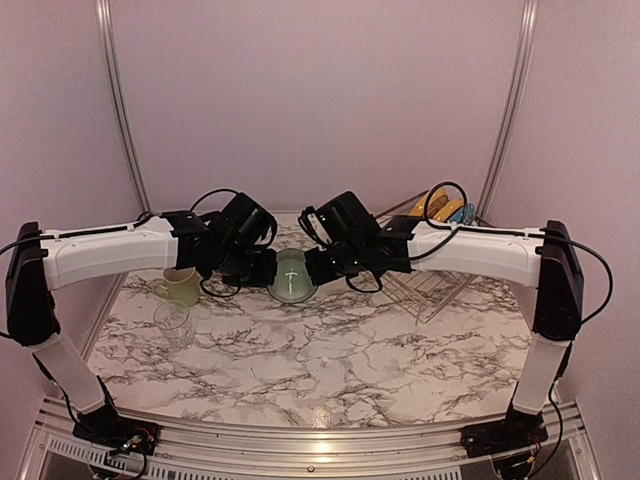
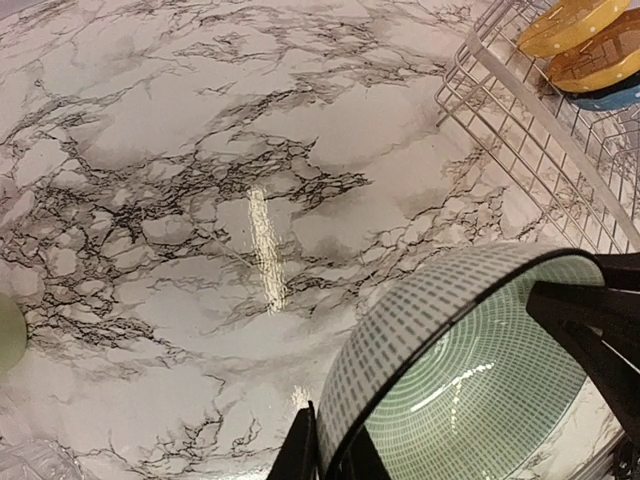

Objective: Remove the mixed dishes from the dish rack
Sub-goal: Pass from the right arm to the left

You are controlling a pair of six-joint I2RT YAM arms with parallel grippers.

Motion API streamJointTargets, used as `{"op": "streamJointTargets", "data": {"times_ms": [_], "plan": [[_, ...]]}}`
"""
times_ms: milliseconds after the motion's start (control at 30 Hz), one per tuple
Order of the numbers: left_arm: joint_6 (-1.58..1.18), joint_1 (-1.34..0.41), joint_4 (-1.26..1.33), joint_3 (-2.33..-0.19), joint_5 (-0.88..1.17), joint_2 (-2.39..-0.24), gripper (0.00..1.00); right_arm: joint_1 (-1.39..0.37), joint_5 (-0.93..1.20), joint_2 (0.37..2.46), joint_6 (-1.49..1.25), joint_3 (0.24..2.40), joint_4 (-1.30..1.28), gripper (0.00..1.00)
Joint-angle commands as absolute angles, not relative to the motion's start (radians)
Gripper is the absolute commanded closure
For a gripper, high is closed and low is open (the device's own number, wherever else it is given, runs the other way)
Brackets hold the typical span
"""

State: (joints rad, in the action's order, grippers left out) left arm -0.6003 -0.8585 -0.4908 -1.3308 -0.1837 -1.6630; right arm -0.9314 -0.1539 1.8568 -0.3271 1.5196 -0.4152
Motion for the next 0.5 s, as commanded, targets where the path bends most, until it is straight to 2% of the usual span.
{"op": "streamJointTargets", "data": {"times_ms": [0, 33, 100, 233, 300, 367, 467], "plan": [[-0.592, -0.858, -0.501, -1.321, -0.176, -1.676, 0.97, -0.933, -0.112, 1.822, -0.349, 1.523, -0.330, 0.84], [-0.596, -0.854, -0.502, -1.320, -0.178, -1.675, 1.00, -0.933, -0.115, 1.823, -0.350, 1.523, -0.331, 0.80], [-0.603, -0.846, -0.506, -1.316, -0.172, -1.674, 1.00, -0.933, -0.123, 1.819, -0.349, 1.523, -0.334, 0.65], [-0.614, -0.803, -0.498, -1.292, -0.136, -1.663, 1.00, -0.917, -0.144, 1.793, -0.360, 1.505, -0.336, 0.31], [-0.613, -0.778, -0.497, -1.281, -0.124, -1.657, 1.00, -0.905, -0.157, 1.770, -0.360, 1.489, -0.333, 0.20], [-0.612, -0.748, -0.505, -1.277, -0.117, -1.657, 1.00, -0.890, -0.165, 1.745, -0.360, 1.471, -0.332, 0.15], [-0.612, -0.687, -0.518, -1.278, -0.095, -1.667, 1.00, -0.860, -0.168, 1.709, -0.364, 1.447, -0.336, 0.14]]}}
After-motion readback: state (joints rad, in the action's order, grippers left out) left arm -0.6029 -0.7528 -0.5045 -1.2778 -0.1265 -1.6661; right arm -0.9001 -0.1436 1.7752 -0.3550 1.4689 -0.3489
